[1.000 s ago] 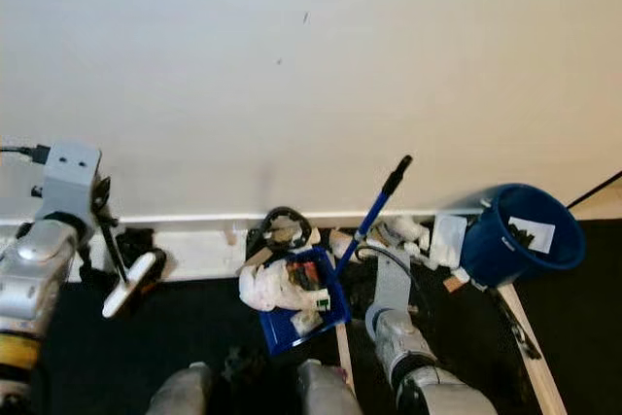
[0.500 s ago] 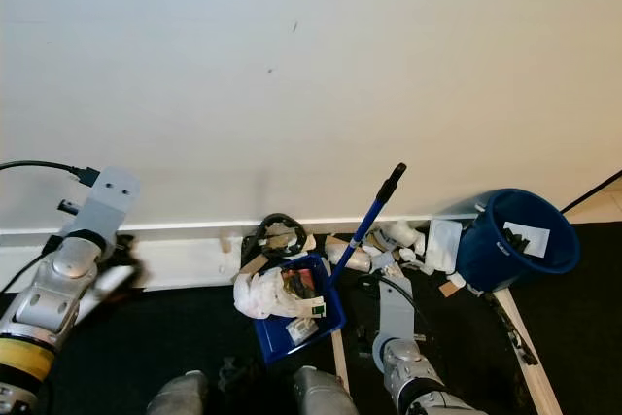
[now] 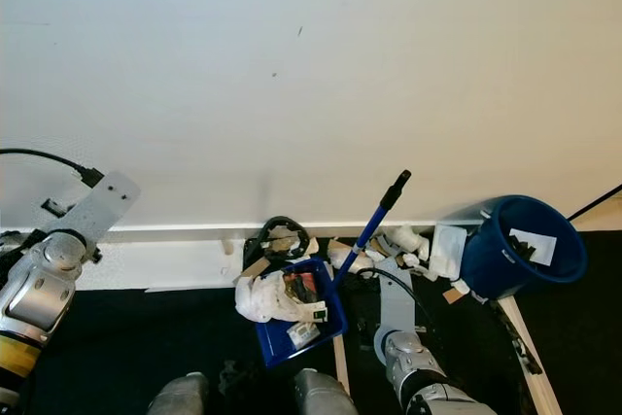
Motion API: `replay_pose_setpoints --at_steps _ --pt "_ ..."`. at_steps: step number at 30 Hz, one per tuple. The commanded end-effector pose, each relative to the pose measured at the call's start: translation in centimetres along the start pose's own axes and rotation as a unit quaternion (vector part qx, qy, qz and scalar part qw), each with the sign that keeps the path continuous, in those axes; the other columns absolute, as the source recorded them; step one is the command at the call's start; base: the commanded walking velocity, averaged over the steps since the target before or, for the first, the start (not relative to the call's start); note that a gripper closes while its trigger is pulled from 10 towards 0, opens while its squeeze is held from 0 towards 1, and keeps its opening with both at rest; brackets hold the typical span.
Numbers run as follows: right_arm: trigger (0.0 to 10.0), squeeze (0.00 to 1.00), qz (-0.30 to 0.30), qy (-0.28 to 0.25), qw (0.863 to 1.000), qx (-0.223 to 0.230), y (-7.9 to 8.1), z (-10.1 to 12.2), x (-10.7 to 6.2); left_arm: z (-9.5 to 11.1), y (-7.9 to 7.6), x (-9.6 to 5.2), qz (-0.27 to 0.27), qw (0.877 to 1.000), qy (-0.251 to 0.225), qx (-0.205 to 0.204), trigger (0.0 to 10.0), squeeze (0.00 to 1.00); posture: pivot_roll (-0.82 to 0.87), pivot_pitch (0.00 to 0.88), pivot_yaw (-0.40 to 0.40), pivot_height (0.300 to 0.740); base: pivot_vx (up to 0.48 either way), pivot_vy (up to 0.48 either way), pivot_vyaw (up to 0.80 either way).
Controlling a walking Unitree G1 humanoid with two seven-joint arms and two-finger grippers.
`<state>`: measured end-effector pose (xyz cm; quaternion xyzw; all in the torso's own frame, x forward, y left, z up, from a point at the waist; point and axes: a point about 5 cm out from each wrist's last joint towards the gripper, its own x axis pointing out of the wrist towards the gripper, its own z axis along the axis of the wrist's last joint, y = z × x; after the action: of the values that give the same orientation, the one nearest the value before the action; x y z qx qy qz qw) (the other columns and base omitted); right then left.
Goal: Sweep floor
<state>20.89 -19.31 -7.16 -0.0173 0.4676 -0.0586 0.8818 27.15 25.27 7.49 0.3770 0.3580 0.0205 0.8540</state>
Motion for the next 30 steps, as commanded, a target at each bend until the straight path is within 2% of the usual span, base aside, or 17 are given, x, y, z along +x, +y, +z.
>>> replay_pose_setpoints --at_steps 1,2,4,5,9,10,12,13,18,21,22,23,24,25,27,29,30 --pt "10.0 0.00 -0.002 0.008 1.000 -0.004 -0.3 -0.3 0.0 -1.7 -2.1 0.2 -0.052 0.997 0.052 -0.017 10.0 0.00 0.18 0.000 -0.095 0.740 0.000 0.000 0.00" --pt "10.0 0.00 0.000 0.009 1.000 -0.004 -0.2 -0.3 0.0 -2.8 -3.2 0.3 -0.082 0.993 0.081 -0.034 10.0 0.00 0.18 0.000 -0.094 0.740 0.000 0.000 0.00" --pt "10.0 0.00 0.001 0.010 1.000 -0.004 -0.2 -0.3 0.0 -4.1 -4.2 0.5 -0.107 0.986 0.112 -0.059 10.0 0.00 0.18 0.000 -0.093 0.740 0.000 0.000 0.00" --pt "10.0 0.00 0.001 0.010 1.000 -0.004 -0.2 -0.3 0.0 -4.1 -4.2 0.5 -0.107 0.986 0.112 -0.059 10.0 0.00 0.18 0.000 -0.093 0.740 0.000 0.000 0.00" --pt "10.0 0.00 0.004 0.013 1.000 -0.005 -0.1 -0.2 0.0 -7.1 -6.4 0.9 -0.149 0.961 0.185 -0.145 10.0 0.00 0.19 0.000 -0.095 0.740 0.000 0.000 0.00" --pt "10.0 0.00 0.004 0.013 1.000 -0.005 -0.1 -0.2 0.0 -7.1 -6.4 0.9 -0.149 0.961 0.185 -0.145 10.0 0.00 0.19 0.000 -0.095 0.740 0.000 0.000 0.00" --pt "10.0 0.00 0.005 0.018 1.000 -0.007 -0.2 -0.3 0.0 -8.4 -7.2 0.8 -0.166 0.949 0.217 -0.158 10.0 0.00 0.19 0.000 -0.095 0.740 0.000 0.000 0.00" --pt "10.0 0.00 0.005 0.018 1.000 -0.007 -0.2 -0.3 0.0 -8.4 -7.2 0.8 -0.166 0.949 0.217 -0.158 10.0 0.00 0.19 0.000 -0.095 0.740 0.000 0.000 0.00" --pt "10.0 0.00 0.009 0.028 1.000 -0.009 -0.2 -0.5 0.0 -10.7 -9.0 0.0 -0.215 0.923 0.282 -0.147 10.0 0.00 0.19 0.000 -0.094 0.740 0.000 0.000 0.00" --pt "10.0 0.00 0.009 0.030 0.999 -0.009 -0.3 -0.5 0.0 -10.9 -9.4 -0.1 -0.226 0.917 0.288 -0.158 10.0 0.00 0.19 0.000 -0.093 0.740 0.000 0.000 0.00" --pt "10.0 0.00 0.010 0.031 0.999 -0.009 -0.3 -0.6 0.0 -10.9 -9.7 0.0 -0.229 0.912 0.288 -0.183 10.0 0.00 0.19 0.000 -0.091 0.740 0.000 0.000 0.00" --pt "10.0 0.00 0.010 0.031 0.999 -0.009 -0.3 -0.6 0.0 -10.9 -9.7 0.0 -0.229 0.912 0.288 -0.183 10.0 0.00 0.19 0.000 -0.091 0.740 0.000 0.000 0.00" --pt "10.0 0.00 0.012 0.035 0.999 -0.008 -0.2 -0.6 0.0 -10.2 -10.2 0.6 -0.232 0.892 0.268 -0.281 10.0 0.00 0.19 0.000 -0.091 0.740 0.000 0.000 0.00" --pt "10.0 0.00 0.012 0.035 0.999 -0.008 -0.2 -0.6 0.0 -10.2 -10.2 0.6 -0.232 0.892 0.268 -0.281 10.0 0.00 0.19 0.000 -0.091 0.740 0.000 0.000 0.00" --pt "10.0 0.00 0.014 0.040 0.999 -0.008 -0.2 -0.7 0.0 -9.9 -10.6 0.9 -0.230 0.871 0.257 -0.351 10.0 0.00 0.19 0.000 -0.092 0.740 0.000 0.000 0.00" --pt "10.0 0.00 0.015 0.043 0.999 -0.008 -0.1 -0.8 0.0 -10.2 -10.8 1.0 -0.222 0.868 0.259 -0.361 10.0 0.00 0.19 0.000 -0.092 0.740 0.000 0.000 0.00" --pt "10.0 0.00 0.016 0.046 0.999 -0.007 -0.1 -0.9 0.0 -11.1 -11.0 0.9 -0.207 0.874 0.272 -0.346 10.0 0.00 0.19 0.000 -0.091 0.740 0.000 0.000 0.00"
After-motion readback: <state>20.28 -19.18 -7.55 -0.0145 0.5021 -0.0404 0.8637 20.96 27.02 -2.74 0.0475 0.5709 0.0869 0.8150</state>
